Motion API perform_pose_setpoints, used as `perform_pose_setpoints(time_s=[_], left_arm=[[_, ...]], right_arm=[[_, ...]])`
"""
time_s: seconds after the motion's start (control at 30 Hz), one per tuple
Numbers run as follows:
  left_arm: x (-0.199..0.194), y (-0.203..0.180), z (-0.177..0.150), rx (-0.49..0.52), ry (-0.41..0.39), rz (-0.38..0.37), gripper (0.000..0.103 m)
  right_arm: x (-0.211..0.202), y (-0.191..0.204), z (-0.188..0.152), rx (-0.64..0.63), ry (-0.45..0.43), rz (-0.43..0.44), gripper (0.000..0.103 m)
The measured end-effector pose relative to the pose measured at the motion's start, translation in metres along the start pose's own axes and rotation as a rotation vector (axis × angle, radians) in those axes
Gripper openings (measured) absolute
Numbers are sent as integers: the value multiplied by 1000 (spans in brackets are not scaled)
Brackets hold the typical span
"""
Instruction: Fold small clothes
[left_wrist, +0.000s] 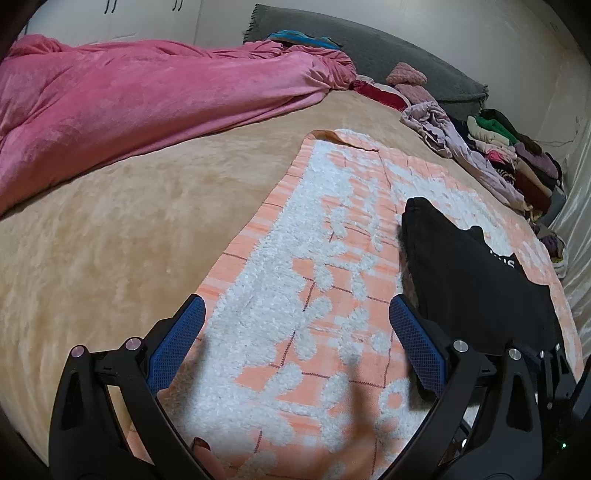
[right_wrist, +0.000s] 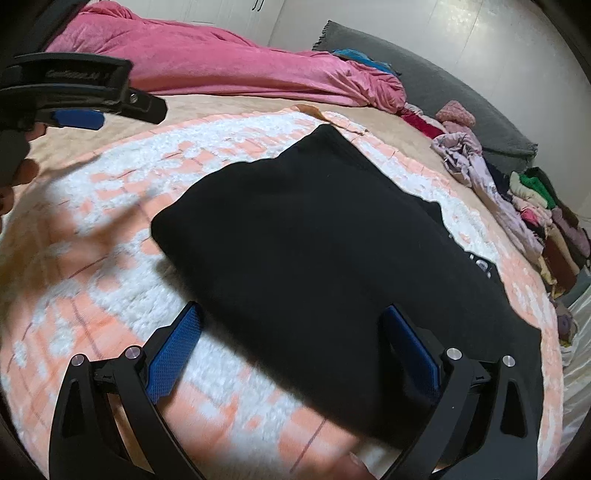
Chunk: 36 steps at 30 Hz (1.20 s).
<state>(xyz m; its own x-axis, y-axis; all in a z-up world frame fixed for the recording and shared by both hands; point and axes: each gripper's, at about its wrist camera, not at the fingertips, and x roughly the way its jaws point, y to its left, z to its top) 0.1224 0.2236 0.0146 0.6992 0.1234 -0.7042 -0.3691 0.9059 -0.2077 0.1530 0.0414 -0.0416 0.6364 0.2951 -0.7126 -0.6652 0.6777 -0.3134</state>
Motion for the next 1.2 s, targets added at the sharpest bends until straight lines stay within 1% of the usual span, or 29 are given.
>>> perform_pose_setpoints(time_s=[0.23,0.4,0.5,0.57,0.6,0.63,0.67,0.73,0.83,0.93,1.03,1.1,1.2], left_arm=[[5,-9,2,26,4,6,94],[16,-22,4,59,16,18,94],[22,-24,4,54,36,9,94],[24,-23,3,49,42,7,94],[25,-23,3,45,43,7,94],[26,-22,3,41,45,5,94],[26,-22,4,38,47,2,94],[27,-21,3,32,50,-2,94],[28,-21,3,33,54,0,94],[30,-22,5,26,62,-12,94],[33,-25,8,6,78,-52,94],[35,-27,12,-17,90,-108,94],[42,-33,18,-70,123,-220,94]], right_arm=[[11,6,7,-46,-25,-62,97],[12,5,9,-53,-53,-85,95],[9,7,10,-60,-76,-85,79],[7,7,10,-65,-91,-79,75],[6,7,10,-64,-96,-76,68],[5,6,10,-63,-103,-68,59],[4,6,11,-62,-107,-62,53],[2,5,12,-55,-118,-43,34],[-2,2,13,-35,-139,-21,22],[-7,-3,12,-1,-163,12,13],[-10,-17,12,71,-177,85,11],[-12,-31,10,147,-191,158,10],[-13,-50,4,269,-206,267,9]])
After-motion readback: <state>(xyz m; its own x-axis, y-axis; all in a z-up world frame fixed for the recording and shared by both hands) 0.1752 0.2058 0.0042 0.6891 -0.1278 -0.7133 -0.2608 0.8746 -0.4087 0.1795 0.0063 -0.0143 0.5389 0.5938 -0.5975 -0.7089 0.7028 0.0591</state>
